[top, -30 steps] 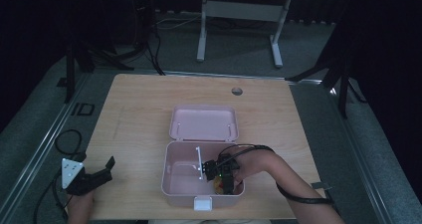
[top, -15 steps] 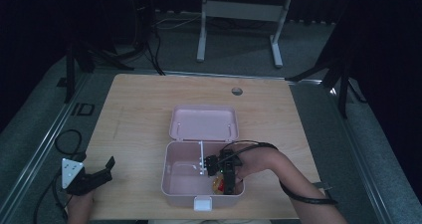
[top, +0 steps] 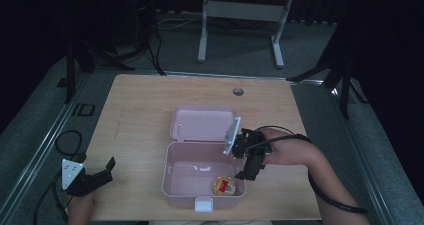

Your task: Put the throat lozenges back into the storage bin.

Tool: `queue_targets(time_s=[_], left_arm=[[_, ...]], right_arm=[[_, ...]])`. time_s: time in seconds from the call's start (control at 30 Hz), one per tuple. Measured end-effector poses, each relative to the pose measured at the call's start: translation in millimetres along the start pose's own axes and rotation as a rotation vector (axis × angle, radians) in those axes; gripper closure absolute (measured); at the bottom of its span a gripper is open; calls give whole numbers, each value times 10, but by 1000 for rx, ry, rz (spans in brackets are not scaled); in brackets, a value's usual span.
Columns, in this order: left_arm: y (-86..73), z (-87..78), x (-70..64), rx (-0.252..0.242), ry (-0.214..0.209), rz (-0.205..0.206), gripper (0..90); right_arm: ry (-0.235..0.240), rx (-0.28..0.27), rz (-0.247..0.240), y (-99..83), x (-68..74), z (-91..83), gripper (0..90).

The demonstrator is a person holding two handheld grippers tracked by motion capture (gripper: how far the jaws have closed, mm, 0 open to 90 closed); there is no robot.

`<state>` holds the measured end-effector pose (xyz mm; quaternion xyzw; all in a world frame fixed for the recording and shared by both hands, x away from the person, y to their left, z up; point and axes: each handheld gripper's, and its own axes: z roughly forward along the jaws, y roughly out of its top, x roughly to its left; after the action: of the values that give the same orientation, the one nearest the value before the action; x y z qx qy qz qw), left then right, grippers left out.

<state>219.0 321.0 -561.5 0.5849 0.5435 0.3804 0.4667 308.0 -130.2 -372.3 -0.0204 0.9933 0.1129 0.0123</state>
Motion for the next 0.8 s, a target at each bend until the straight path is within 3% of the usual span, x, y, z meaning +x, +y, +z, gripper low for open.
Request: queue_targets(time_s=[0.1,0.33,0.53,0.7,0.8], left_arm=[[0,0,0,0,0,0,4],[0,2,-1,1,0,2,4],[0,1,-2,2,0,2,4],[0,2,-2,2,0,2,4],[0,1,-3,1,0,2,4]], right_arm=[[-42,-44,33,-182,-35,-65,129],[-36,-70,146,-643,-126,55,127],[-75,-136,224,-992,-152,321,126],[-91,-191,332,-1248,-263,564,124],[-137,-225,395,-1378,-338,714,123]])
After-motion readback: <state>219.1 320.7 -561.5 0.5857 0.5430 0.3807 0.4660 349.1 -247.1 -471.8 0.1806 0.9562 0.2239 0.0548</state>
